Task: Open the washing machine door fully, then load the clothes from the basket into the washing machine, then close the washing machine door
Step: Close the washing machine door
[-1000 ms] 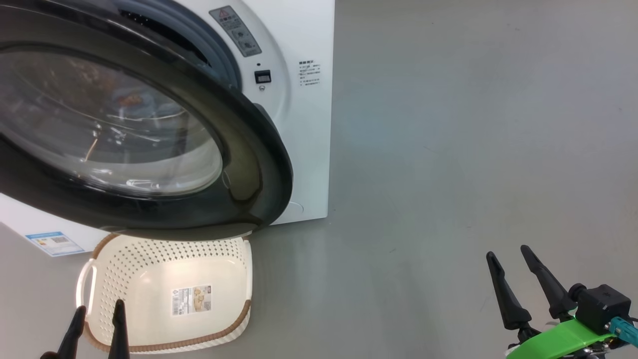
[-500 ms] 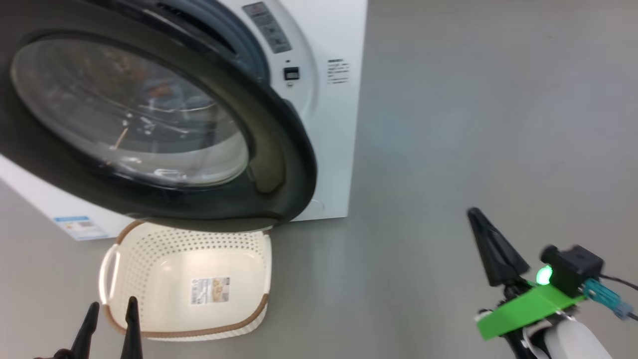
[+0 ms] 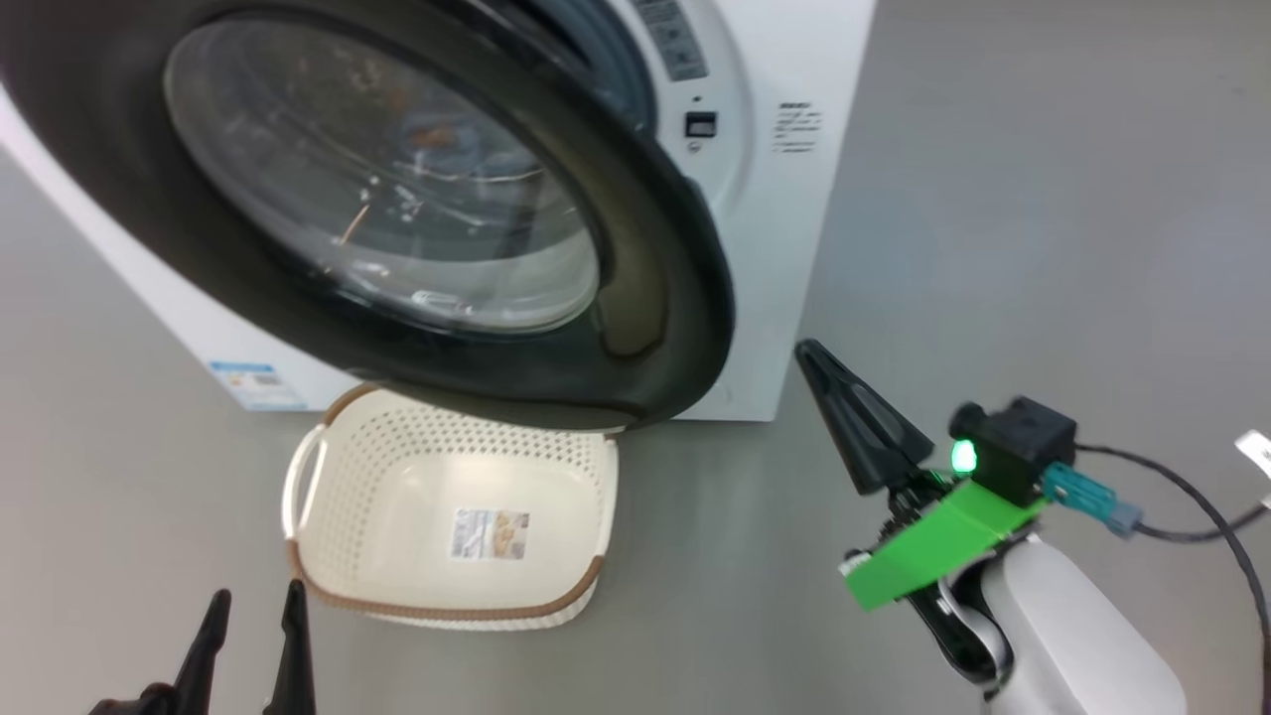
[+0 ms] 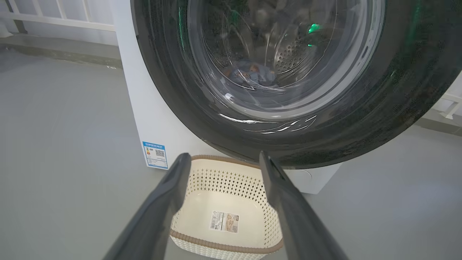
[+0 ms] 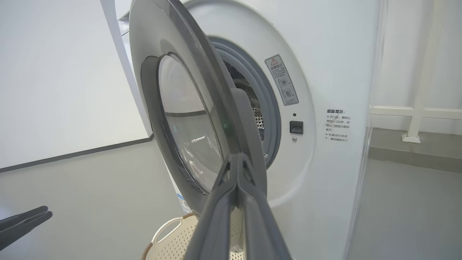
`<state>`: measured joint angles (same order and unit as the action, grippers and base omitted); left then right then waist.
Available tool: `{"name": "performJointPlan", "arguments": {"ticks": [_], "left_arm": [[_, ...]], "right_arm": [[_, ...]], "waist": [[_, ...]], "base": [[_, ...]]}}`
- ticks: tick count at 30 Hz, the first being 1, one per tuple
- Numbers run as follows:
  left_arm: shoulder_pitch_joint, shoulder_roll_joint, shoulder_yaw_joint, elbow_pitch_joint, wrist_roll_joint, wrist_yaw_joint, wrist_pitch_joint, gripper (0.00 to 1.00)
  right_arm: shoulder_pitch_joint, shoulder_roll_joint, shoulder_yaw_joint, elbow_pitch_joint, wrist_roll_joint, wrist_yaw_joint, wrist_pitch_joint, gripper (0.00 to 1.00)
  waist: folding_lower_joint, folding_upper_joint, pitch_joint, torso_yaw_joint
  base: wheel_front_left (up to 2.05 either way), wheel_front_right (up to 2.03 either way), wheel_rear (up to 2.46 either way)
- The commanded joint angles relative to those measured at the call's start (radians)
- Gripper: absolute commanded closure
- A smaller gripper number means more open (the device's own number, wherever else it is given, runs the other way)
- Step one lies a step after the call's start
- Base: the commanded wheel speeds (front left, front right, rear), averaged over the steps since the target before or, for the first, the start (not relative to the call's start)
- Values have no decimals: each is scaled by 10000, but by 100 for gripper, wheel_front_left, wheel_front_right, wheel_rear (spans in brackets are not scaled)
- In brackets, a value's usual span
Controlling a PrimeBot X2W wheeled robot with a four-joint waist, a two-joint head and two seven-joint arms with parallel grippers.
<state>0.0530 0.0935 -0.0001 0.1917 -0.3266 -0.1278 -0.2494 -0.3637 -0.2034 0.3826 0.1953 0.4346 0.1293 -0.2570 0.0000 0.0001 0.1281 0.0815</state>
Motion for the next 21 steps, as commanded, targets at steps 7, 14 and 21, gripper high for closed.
{"name": "performJointPlan", "arguments": {"ticks": [7,14,21], "left_arm": [[-834,-19,169,-263,96,-29,-124,0],[-1079,-86,121,-270,75,-29,-124,0],[-1284,-100,68,-289,49,-29,-124,0]], "right_arm": [[-1342,77,1005,660,254,14,-48,100],[-1951,94,1231,1329,398,14,-48,100],[-2391,98,1250,1628,434,14,-48,100]], "waist": [[0,-1,778,848],[0,-1,1132,1020],[0,-1,1373,1099]], "base": [[0,0,0],[0,0,0],[0,0,0]]}}
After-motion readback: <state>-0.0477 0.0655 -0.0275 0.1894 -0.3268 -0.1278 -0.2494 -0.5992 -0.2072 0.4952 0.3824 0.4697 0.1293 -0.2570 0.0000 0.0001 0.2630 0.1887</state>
